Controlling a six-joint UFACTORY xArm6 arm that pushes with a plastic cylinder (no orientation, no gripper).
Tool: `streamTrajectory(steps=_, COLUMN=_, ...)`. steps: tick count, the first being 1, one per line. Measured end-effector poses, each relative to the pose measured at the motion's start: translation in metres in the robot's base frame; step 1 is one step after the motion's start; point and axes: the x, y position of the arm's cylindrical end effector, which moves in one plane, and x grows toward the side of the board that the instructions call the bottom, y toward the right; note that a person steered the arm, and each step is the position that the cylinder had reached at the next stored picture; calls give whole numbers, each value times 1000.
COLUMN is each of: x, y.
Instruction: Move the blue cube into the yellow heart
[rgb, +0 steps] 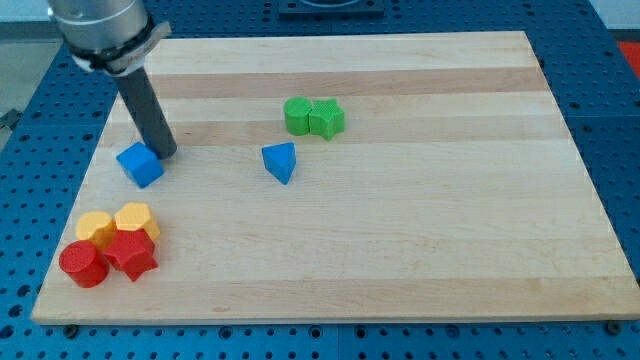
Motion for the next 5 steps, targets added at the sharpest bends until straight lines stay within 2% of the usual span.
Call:
streamTrajectory(steps=1, x=4, y=0)
streamTrajectory(steps=2, x=-20, y=22)
streamTrajectory(steps=3, x=-20, y=10)
streamTrajectory(steps=4, x=-1, y=-21)
streamTrajectory(steps=5, x=34, y=-23)
